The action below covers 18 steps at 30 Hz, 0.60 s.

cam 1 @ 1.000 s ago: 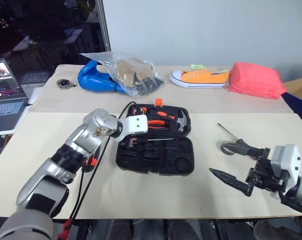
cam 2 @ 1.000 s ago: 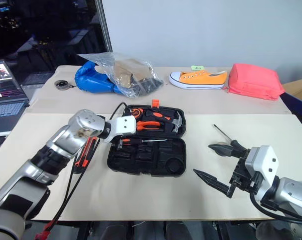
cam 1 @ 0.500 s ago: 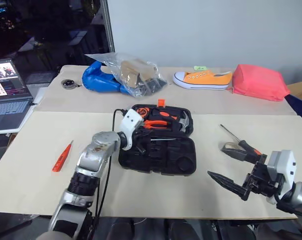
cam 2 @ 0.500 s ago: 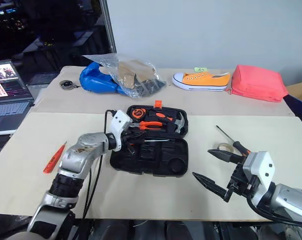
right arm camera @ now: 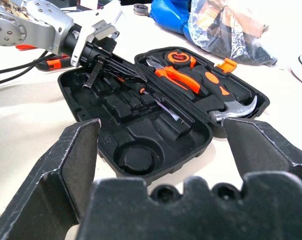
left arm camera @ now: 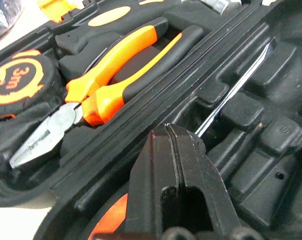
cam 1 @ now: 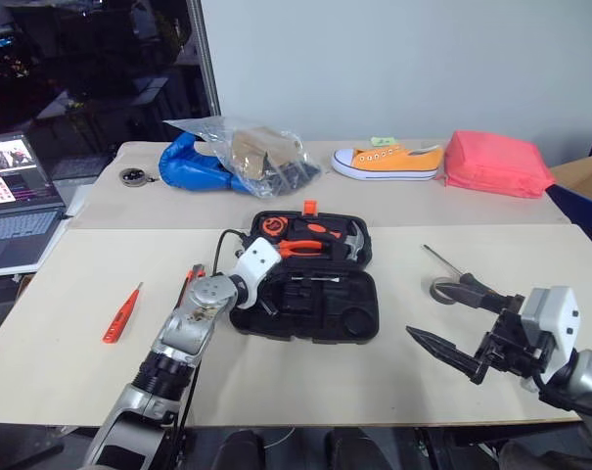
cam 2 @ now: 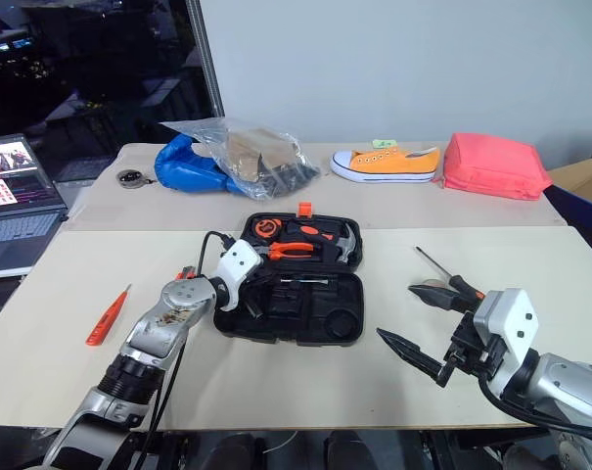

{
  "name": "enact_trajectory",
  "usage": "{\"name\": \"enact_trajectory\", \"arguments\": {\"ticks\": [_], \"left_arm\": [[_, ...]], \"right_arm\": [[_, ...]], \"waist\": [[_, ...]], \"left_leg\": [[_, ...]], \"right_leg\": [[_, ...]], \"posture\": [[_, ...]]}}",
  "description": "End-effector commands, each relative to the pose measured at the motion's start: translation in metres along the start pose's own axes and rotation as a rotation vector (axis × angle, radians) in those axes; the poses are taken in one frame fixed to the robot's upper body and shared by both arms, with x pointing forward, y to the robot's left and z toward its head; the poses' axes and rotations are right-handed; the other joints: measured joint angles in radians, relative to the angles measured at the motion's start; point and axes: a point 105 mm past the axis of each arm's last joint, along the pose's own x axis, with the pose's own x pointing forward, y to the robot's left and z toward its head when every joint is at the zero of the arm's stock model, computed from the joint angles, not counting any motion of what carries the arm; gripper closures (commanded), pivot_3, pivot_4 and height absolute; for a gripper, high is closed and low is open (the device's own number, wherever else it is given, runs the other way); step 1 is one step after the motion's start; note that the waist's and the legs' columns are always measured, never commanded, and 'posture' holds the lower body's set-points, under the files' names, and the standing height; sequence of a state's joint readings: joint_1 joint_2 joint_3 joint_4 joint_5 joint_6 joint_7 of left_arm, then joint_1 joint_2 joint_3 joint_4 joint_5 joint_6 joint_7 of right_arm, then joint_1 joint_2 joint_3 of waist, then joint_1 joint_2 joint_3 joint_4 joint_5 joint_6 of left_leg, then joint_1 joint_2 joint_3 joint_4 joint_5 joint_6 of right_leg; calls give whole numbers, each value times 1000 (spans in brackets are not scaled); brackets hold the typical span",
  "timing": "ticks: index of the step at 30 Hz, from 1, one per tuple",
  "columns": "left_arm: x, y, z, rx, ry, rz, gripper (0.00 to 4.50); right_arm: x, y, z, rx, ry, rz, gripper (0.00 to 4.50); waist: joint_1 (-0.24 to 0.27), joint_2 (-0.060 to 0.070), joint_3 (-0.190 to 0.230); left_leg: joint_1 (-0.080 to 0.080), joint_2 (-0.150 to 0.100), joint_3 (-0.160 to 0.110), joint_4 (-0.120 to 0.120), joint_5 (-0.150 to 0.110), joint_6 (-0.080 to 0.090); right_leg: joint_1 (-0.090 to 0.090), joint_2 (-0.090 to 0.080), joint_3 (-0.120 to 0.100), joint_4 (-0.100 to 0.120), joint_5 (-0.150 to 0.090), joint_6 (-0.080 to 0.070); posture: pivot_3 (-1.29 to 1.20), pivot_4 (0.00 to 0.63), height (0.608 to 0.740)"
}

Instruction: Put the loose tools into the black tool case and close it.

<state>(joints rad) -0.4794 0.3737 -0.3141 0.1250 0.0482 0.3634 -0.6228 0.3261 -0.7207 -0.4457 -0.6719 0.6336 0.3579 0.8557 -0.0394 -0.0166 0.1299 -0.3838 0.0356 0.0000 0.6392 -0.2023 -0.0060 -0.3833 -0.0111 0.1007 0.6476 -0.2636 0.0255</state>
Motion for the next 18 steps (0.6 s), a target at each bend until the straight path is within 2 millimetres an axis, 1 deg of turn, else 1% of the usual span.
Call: {"name": "enact_trajectory", "arguments": {"ticks": [1,2,4,5,6,7,8,10,11,12,13,14,15,16,18], "left_arm": [[3,-18,-41,-26,126,-72,4476],[1,-16,-38,-35,102,-65,4476],[-7,-7,-11,-95,-46,-50,4476],[-14,-1,7,-141,-135,-40,4476],[-27,3,30,-193,-241,-63,4476],[-36,4,45,-221,-305,-87,4476],[-51,4,63,-248,-375,-137,4476],[-71,0,83,-254,-438,-215,3984],[-84,-3,93,-246,-459,-264,3774],[-92,-6,99,-240,-465,-295,3300],[-104,-10,107,-220,-471,-338,3023],[-111,-15,113,-208,-471,-369,2624],[-118,-18,117,-200,-469,-387,2289],[-122,-21,121,-194,-465,-401,2072],[-129,-28,127,-187,-463,-427,1222]], "right_arm": [[-1,-3,4,-20,-9,-10,0],[-2,-5,3,-14,-6,-21,0],[-5,-12,-1,-13,7,-71,0],[-7,-17,-4,-13,15,-109,0],[-8,-24,-11,-16,52,-162,0],[-10,-29,-16,-18,79,-196,0],[-11,-38,-20,-12,112,-245,0],[-13,-50,-26,14,167,-311,0],[-14,-60,-35,9,261,-334,0],[-15,-66,-40,2,327,-349,0],[-18,-79,-47,-8,400,-376,0],[-21,-90,-51,-22,454,-403,0],[-23,-101,-52,-30,481,-429,0],[-25,-109,-53,-30,512,-444,0],[-26,-119,-51,-58,555,-441,0]], "waist": [[0,0,-1],[0,1,-1],[-3,1,-1],[-6,1,-1],[-7,1,-1],[-8,2,0],[-7,2,2],[-3,-3,5],[-3,-3,5],[-5,-2,5],[-5,-2,5],[-6,-3,6],[-5,-3,6],[-4,-4,7],[-1,-3,8]], "left_leg": [[1,0,0,0,0,0],[1,-1,0,0,0,0],[0,-2,0,0,0,0],[0,-2,1,0,0,0],[-1,-1,1,0,0,0],[-2,-1,1,0,0,0],[-4,-1,1,0,0,0],[-9,0,1,-1,0,0],[-11,0,0,-1,0,0],[-14,-1,0,-1,0,0],[-15,-1,1,-1,0,0],[-15,-2,1,-2,0,0],[-15,-2,2,-2,0,0],[-15,-2,1,-2,0,0],[-14,-3,1,-2,0,0]], "right_leg": [[0,0,0,0,0,0],[1,-1,1,0,0,0],[0,-1,1,0,-2,-4],[0,-1,2,0,-2,-4],[-1,-1,2,0,-1,-2],[-3,-1,2,0,0,0],[-5,-1,2,0,0,0],[-10,-1,2,0,0,1],[-11,-1,1,-1,0,1],[-13,-1,1,-1,-1,1],[-14,-2,3,-1,-1,2],[-15,-2,3,-1,-1,2],[-14,-2,3,-2,-1,2],[-14,-3,3,-2,-1,2],[-13,-3,3,-3,-2,3]], "posture": [[0,150,740],[0,150,740],[0,150,740],[0,150,740],[0,150,740],[0,150,740],[0,150,740],[0,150,740],[0,150,740],[0,150,740],[0,150,740],[0,150,740],[0,150,740],[0,150,740],[0,150,740]]}}
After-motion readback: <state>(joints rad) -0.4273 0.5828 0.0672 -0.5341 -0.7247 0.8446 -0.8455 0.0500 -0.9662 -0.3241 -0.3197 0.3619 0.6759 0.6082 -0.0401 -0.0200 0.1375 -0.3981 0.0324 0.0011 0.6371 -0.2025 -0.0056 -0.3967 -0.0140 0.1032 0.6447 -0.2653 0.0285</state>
